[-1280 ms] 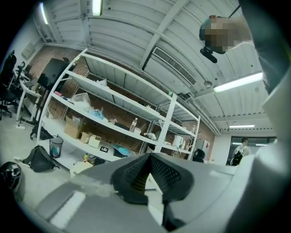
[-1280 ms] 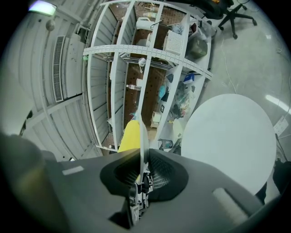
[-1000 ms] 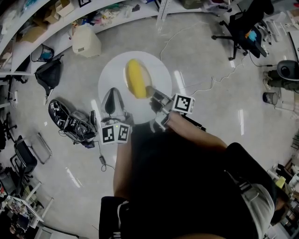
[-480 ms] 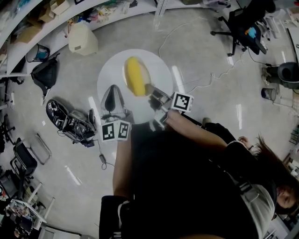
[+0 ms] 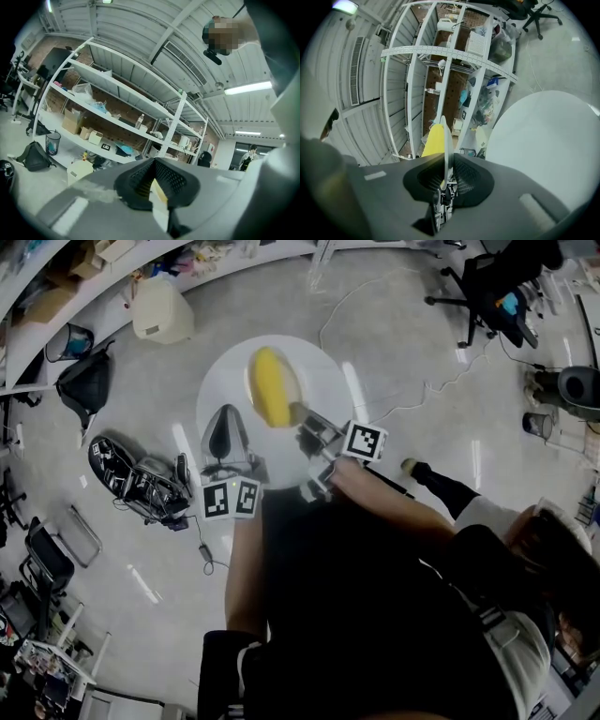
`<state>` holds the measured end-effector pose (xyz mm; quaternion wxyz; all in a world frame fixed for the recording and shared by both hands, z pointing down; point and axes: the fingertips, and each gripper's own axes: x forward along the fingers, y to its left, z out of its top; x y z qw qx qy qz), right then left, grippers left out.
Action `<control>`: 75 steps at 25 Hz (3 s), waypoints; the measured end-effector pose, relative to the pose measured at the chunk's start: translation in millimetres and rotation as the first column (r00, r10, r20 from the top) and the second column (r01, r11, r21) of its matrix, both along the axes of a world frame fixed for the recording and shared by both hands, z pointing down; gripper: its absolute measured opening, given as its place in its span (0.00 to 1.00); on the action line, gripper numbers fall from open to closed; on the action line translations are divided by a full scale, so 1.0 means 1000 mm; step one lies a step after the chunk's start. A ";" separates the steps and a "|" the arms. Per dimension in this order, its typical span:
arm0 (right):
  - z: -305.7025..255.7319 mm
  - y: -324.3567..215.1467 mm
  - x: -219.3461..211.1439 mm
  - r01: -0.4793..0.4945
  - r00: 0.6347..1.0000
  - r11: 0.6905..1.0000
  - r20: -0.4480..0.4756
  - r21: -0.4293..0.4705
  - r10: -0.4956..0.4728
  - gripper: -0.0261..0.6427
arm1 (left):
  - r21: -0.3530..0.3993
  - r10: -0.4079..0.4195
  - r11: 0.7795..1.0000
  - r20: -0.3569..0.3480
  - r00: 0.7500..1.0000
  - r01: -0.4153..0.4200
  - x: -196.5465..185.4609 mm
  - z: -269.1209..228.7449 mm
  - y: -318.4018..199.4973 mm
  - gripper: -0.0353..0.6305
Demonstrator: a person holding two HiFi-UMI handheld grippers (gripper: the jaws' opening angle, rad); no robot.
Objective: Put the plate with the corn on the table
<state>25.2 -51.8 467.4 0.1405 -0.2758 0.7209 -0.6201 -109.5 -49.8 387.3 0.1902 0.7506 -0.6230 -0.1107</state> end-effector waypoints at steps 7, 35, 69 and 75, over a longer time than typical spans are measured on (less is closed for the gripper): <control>0.011 -0.015 -0.009 -0.010 1.000 1.000 -0.007 -0.022 0.010 0.11 | -0.017 0.011 1.000 -0.007 1.000 -0.011 -0.010 0.009 -0.020 0.06; 0.073 -0.048 -0.017 -0.064 0.998 0.996 -0.022 -0.067 0.063 0.11 | -0.065 0.029 0.997 -0.038 0.999 -0.031 -0.021 0.065 -0.054 0.06; 0.172 -0.068 -0.026 -0.098 0.993 0.985 -0.071 -0.141 0.089 0.11 | -0.106 0.024 0.994 -0.079 0.997 -0.033 -0.033 0.122 -0.087 0.06; 0.188 -0.069 -0.026 -0.100 0.993 0.982 -0.080 -0.161 0.088 0.11 | -0.118 0.020 0.993 -0.083 0.996 -0.030 -0.035 0.133 -0.089 0.06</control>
